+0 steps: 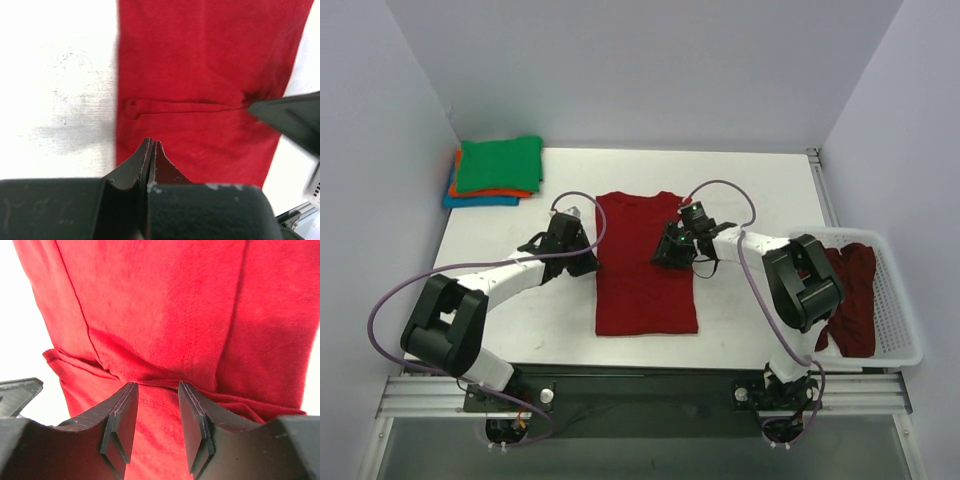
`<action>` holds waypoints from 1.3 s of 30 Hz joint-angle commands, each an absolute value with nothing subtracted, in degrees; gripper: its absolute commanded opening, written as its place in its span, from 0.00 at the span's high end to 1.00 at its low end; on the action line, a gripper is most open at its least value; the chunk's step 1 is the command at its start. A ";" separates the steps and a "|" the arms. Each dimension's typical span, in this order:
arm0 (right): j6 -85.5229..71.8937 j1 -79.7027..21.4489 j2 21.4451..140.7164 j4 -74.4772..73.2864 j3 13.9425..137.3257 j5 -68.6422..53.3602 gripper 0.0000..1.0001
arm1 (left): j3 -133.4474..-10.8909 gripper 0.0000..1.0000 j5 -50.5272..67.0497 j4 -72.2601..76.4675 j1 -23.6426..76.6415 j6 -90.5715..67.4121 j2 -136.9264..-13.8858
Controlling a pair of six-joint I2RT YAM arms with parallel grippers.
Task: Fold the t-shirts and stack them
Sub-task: Fold the folded rectangular tshirt in 1/3 of the way
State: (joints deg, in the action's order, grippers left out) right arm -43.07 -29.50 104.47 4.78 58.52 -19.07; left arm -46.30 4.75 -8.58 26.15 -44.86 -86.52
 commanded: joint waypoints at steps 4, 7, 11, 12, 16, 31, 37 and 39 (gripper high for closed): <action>-35.69 -23.21 100.12 0.18 61.00 -22.15 0.60 | -47.72 1.00 4.57 -8.70 25.93 -43.51 -86.22; -34.28 -23.64 96.42 -3.60 59.77 -20.48 0.59 | -47.64 1.00 4.92 -8.26 25.93 -43.15 -86.57; -34.37 -24.96 91.69 -3.61 55.73 -17.50 0.59 | -47.90 1.00 7.64 -5.80 26.19 -43.15 -88.15; -34.28 -25.13 91.06 -3.34 54.94 -16.71 0.59 | -48.25 1.00 8.26 -5.45 26.45 -43.15 -88.42; -33.58 -24.26 91.40 -2.81 53.26 -15.82 0.60 | -49.04 1.00 10.10 -2.21 27.16 -44.03 -91.39; -34.01 -15.73 103.88 -1.85 56.26 -19.51 0.62 | -51.16 1.00 5.36 -2.28 24.87 -47.02 -102.04; -36.91 -15.99 99.95 -0.53 50.20 -20.39 0.62 | -47.81 1.00 4.13 -3.16 24.17 -46.15 -98.53; -37.00 -16.52 98.01 -0.53 48.35 -20.74 0.63 | -47.90 1.00 3.61 -5.26 23.91 -44.83 -96.52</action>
State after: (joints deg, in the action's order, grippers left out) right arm -36.45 -15.55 99.92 4.21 52.66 -21.41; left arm -49.50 8.51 0.10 25.21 -47.37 -98.80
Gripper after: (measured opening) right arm 0.373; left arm 0.031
